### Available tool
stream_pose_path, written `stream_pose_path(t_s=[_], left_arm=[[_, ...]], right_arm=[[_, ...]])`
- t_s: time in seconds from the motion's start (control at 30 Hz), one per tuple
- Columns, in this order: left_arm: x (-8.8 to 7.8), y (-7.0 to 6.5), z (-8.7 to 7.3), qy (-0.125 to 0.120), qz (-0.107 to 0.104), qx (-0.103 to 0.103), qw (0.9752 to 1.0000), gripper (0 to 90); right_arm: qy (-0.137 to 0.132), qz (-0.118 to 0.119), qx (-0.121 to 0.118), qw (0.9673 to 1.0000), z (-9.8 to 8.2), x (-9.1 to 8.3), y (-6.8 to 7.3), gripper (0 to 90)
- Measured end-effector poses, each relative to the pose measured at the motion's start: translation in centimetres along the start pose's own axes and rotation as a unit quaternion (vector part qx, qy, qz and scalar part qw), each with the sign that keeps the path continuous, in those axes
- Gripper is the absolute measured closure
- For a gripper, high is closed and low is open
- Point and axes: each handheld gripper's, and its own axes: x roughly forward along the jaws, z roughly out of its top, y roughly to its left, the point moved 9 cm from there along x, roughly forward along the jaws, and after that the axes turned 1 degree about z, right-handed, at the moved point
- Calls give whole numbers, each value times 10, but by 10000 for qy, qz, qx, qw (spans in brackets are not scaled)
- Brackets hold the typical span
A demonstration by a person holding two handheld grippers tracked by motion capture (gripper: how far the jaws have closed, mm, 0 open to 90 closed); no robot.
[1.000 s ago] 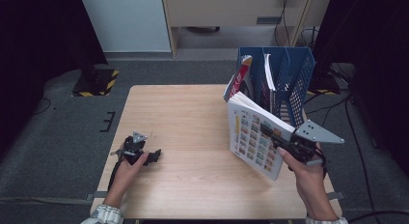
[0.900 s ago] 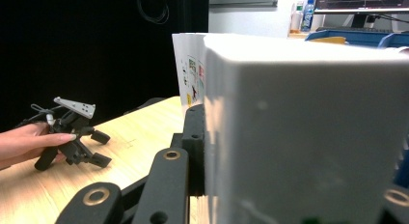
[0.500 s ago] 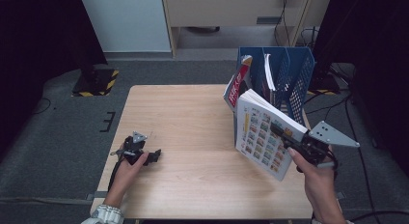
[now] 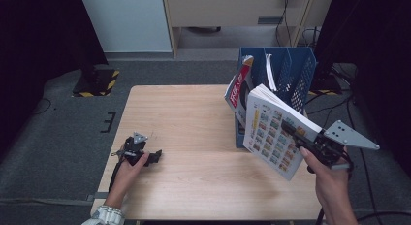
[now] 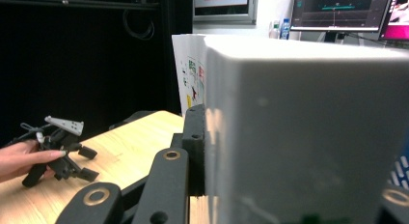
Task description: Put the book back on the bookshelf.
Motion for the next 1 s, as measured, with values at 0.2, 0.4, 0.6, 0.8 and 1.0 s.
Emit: stream_pose_path(t_s=[0.2,0.4,0.6,0.8,1.0], left_arm=[[0,0,0,2,-4,-4,10000,23],[0,0,0,3,-5,-9,10000,22],[0,0,0,2,-4,-10,10000,22],[0,0,0,4,-7,-15,10000,21],[0,0,0,4,-6,-15,10000,21]], right_arm=[[-140,-28,77,9999,18,-9,-3,738],[-178,-132,-1,9998,33,-10,-10,737],[-255,-254,60,9993,42,-7,-21,738],[-179,-410,4,9990,44,-4,-31,737],[-96,-526,-11,9986,41,-8,-38,737]])
